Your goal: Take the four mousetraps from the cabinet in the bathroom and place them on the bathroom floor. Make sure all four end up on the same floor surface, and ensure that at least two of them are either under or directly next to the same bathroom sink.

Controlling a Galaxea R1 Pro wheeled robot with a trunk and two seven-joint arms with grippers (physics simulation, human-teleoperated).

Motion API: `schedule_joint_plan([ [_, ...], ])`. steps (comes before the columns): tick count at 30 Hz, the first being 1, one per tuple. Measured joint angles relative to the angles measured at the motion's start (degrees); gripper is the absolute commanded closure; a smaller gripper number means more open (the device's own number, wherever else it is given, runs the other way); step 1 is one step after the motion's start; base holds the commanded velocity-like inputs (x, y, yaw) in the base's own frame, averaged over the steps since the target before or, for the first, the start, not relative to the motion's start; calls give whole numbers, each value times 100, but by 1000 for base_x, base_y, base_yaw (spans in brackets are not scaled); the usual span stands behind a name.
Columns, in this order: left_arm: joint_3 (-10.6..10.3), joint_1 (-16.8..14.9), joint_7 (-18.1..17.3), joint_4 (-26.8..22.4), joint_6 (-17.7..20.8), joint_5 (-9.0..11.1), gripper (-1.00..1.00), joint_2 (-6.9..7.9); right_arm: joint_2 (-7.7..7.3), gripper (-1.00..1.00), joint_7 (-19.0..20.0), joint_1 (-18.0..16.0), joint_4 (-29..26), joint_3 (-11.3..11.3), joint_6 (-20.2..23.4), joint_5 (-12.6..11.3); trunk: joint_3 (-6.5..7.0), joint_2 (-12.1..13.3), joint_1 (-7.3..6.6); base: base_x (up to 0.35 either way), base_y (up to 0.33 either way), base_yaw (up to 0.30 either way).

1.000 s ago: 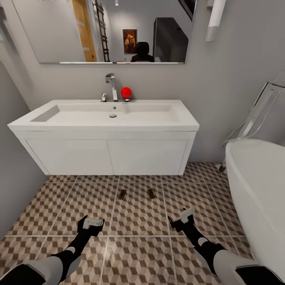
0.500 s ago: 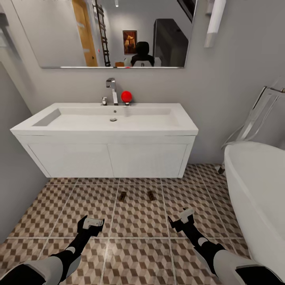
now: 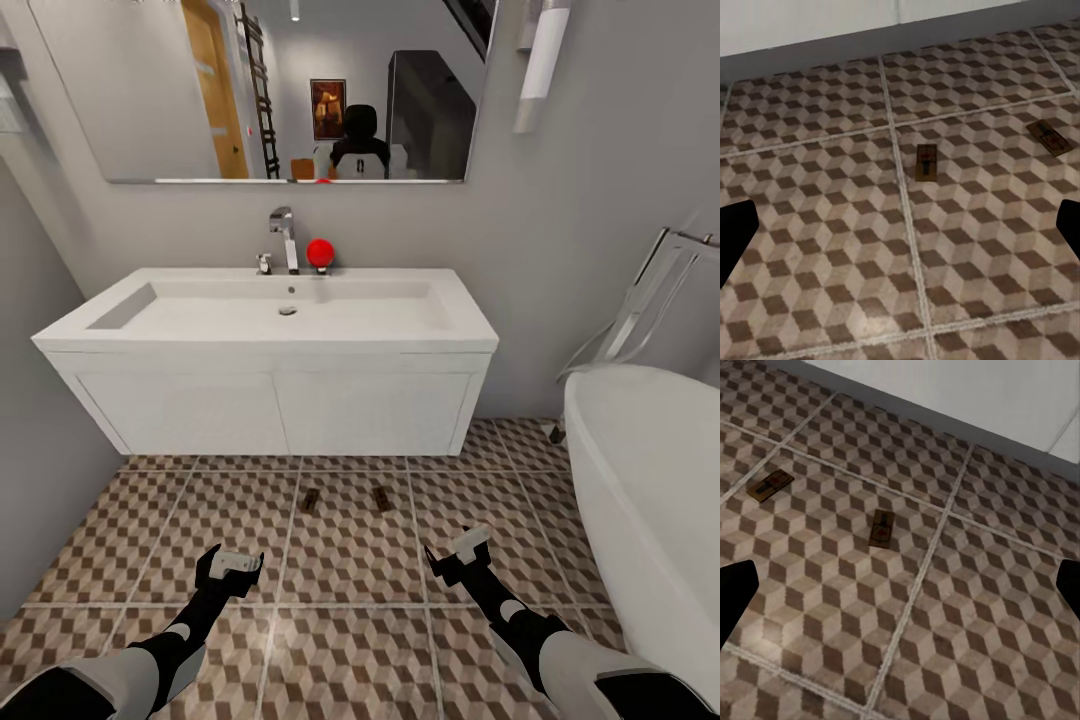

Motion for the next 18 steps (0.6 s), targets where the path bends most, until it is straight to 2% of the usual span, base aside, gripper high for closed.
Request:
schedule_joint_plan([
  [18, 0, 3, 0, 0, 0, -1, -100, 0, 0, -100, 0, 2, 0, 0, 0, 0, 323, 722, -395, 0, 0, 0],
])
